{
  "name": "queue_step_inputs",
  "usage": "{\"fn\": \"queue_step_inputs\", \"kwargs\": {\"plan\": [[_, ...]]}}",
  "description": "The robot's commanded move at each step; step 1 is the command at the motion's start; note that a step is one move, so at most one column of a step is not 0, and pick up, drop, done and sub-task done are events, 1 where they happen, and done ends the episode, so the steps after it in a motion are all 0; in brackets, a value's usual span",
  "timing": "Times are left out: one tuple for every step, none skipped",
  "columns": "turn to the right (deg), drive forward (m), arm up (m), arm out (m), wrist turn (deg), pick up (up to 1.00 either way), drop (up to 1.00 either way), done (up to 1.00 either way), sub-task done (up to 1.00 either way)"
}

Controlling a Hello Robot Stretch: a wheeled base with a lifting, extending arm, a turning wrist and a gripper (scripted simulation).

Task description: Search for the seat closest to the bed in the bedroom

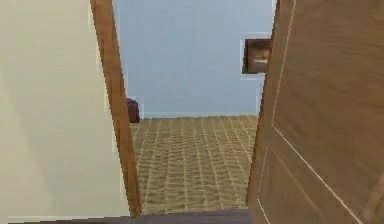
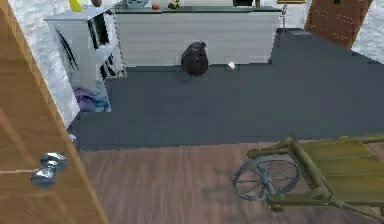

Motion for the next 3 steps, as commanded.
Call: {"fn": "queue_step_inputs", "kwargs": {"plan": [[0.0,1.0,0.0,0.0,0.0,0.0,0.0,0.0,0.0],[6.0,0.0,0.0,0.0,0.0,0.0,0.0,0.0,0.0],[0.0,0.35,0.0,0.0,0.0,0.0,0.0,0.0,0.0]]}}
